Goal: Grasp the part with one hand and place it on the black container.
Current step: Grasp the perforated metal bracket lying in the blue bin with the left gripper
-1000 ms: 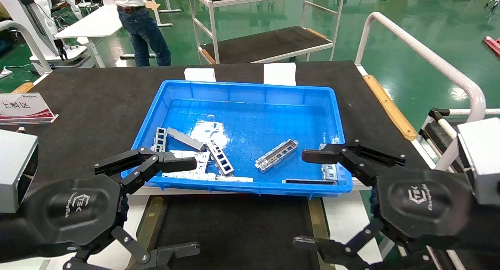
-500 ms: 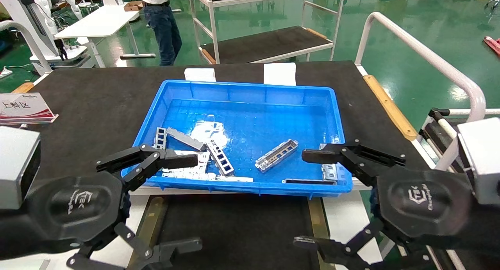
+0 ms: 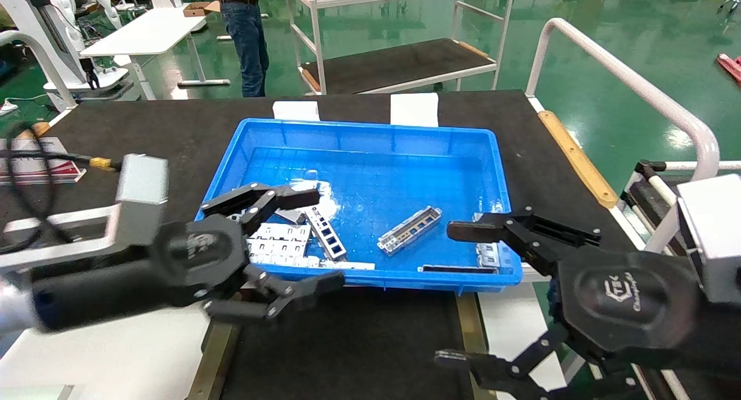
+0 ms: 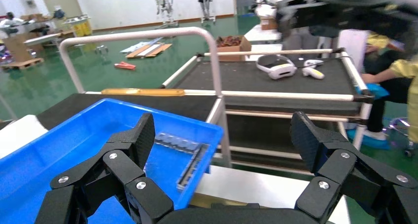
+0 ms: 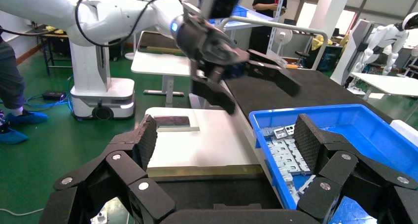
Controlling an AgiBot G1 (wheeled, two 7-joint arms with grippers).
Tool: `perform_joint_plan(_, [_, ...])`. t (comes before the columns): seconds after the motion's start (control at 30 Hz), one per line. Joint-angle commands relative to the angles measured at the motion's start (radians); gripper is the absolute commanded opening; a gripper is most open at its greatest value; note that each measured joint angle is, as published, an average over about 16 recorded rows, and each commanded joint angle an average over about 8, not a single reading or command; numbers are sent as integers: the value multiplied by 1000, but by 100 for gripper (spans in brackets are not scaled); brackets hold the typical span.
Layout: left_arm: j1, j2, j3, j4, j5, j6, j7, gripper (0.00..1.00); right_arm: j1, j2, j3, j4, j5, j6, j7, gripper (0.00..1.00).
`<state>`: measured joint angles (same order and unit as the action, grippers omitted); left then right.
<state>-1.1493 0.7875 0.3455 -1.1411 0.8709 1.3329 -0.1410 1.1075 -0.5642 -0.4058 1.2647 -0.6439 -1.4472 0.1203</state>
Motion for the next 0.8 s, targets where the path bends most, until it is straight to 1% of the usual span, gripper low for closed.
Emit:
perform_joint_plan(0.03, [-14, 28, 11, 26, 21, -18, 8, 100, 0, 0, 0, 0, 0, 0, 0, 100])
perform_joint_plan(0.47, [-153, 264, 76, 314, 149, -170, 104, 100, 0, 0, 0, 0, 0, 0, 0, 100])
perform_joint_plan(0.8, [-269, 443, 124, 594, 242, -266, 243, 100, 0, 0, 0, 0, 0, 0, 0, 100])
